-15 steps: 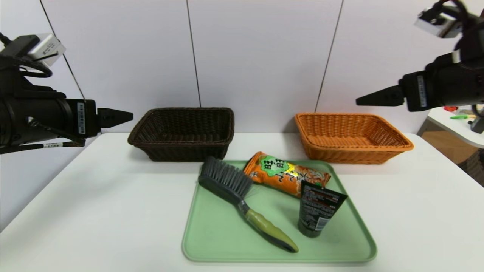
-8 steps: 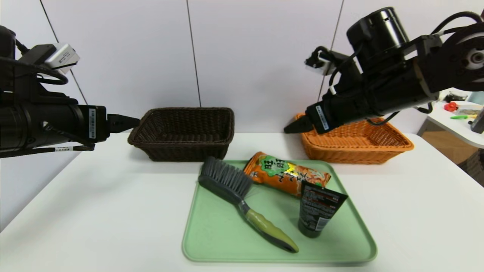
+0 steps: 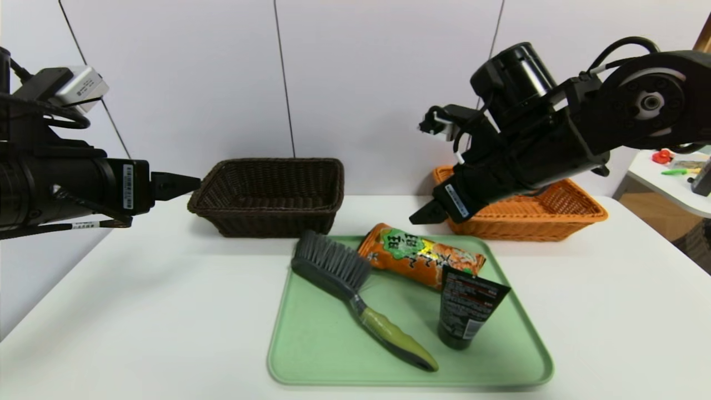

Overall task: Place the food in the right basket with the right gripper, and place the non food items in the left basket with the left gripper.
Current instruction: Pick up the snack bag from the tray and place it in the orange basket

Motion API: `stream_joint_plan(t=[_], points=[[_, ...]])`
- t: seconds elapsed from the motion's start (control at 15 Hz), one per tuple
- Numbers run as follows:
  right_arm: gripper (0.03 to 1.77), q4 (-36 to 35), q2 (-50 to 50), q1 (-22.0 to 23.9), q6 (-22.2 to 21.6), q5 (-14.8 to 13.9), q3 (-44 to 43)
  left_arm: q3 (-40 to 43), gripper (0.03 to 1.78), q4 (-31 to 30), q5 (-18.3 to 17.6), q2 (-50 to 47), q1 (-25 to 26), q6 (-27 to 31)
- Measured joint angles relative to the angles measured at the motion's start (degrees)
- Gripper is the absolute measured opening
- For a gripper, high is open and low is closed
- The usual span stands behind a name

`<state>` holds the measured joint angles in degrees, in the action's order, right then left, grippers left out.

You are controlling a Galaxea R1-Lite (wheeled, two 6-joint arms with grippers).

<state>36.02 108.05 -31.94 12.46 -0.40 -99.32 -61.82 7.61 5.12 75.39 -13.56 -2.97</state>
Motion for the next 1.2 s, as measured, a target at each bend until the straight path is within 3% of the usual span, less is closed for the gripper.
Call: stream_joint_plan(t=[0.4, 0.8, 1.2], points=[[1.70, 0.0, 5.0, -3.4, -0.5, -2.6, 0.0, 0.0, 1.69, 0.0, 0.1, -0.2, -0.5, 0.0], [1.70, -0.2, 10.0, -2.3, -0.8, -5.0, -0.3, 0.1, 1.69, 0.0, 0.0, -0.2, -0.5, 0.0], [1.70, -0.1, 12.8, -1.1, -0.9, -5.2, -0.3, 0.2, 1.69, 0.0, 0.0, -0.2, -0.6, 0.0]])
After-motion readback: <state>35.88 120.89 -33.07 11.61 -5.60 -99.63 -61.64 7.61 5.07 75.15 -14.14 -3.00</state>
